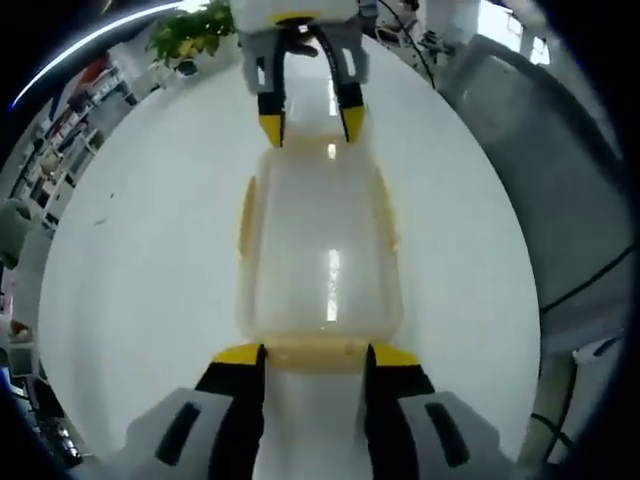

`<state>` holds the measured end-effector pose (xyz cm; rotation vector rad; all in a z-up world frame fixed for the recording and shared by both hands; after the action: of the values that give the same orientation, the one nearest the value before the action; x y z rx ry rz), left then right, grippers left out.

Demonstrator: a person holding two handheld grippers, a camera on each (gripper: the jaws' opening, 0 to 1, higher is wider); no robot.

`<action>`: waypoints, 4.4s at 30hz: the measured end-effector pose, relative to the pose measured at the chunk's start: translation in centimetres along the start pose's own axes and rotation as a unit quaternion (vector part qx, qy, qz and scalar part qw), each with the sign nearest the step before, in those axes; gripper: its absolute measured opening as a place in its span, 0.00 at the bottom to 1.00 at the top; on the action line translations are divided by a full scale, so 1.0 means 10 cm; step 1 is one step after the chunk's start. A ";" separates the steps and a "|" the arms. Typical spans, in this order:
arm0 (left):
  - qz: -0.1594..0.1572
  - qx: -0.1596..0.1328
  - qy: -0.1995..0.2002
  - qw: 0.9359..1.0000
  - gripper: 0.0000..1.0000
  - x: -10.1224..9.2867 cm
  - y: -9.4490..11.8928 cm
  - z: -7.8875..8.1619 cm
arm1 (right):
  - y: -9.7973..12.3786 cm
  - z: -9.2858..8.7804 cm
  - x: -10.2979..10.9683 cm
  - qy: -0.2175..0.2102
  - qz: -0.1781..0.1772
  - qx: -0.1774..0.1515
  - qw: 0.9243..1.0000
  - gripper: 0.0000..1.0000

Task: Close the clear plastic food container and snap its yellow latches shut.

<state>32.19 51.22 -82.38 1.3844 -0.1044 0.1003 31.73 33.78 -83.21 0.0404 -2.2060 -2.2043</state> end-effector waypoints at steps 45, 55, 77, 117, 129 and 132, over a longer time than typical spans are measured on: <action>0.001 0.066 -0.011 0.998 0.34 0.09 -0.02 0.05 | 0.00 -0.01 -0.03 -0.015 0.005 0.046 0.999 0.37; -0.012 0.116 -0.019 0.993 0.33 0.06 -0.01 0.05 | 0.02 0.00 -0.01 -0.013 0.007 0.032 0.999 0.36; -0.002 0.133 0.019 0.991 0.33 0.00 0.62 0.29 | 0.72 -0.13 0.02 0.017 -0.023 -0.042 0.999 0.36; 0.021 0.082 -0.035 0.996 0.33 0.12 0.57 2.26 | 1.07 -2.08 0.21 -0.048 -0.053 -0.014 0.997 0.37; -0.012 0.088 -0.043 0.995 0.33 0.05 0.25 2.55 | 0.78 -2.40 0.27 -0.057 -0.022 -0.008 0.998 0.37; -0.021 0.091 -0.040 0.995 0.33 0.00 0.23 2.54 | 0.70 -2.39 0.29 -0.054 -0.015 -0.009 0.998 0.37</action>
<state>31.56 26.68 -75.54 1.5727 -0.1351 0.0188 29.60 9.80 -76.24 -0.0462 -2.2550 -2.2934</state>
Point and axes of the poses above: the point that each gripper's makers call its tool centre point, and the gripper's own axes: y roughly backward along the fingers, x roughly to its left, z roughly out of its top, the point moved 2 cm from there along y, roughly backward along the fingers, and after that the axes turned 15 degrees about x, right-handed, at the moved point
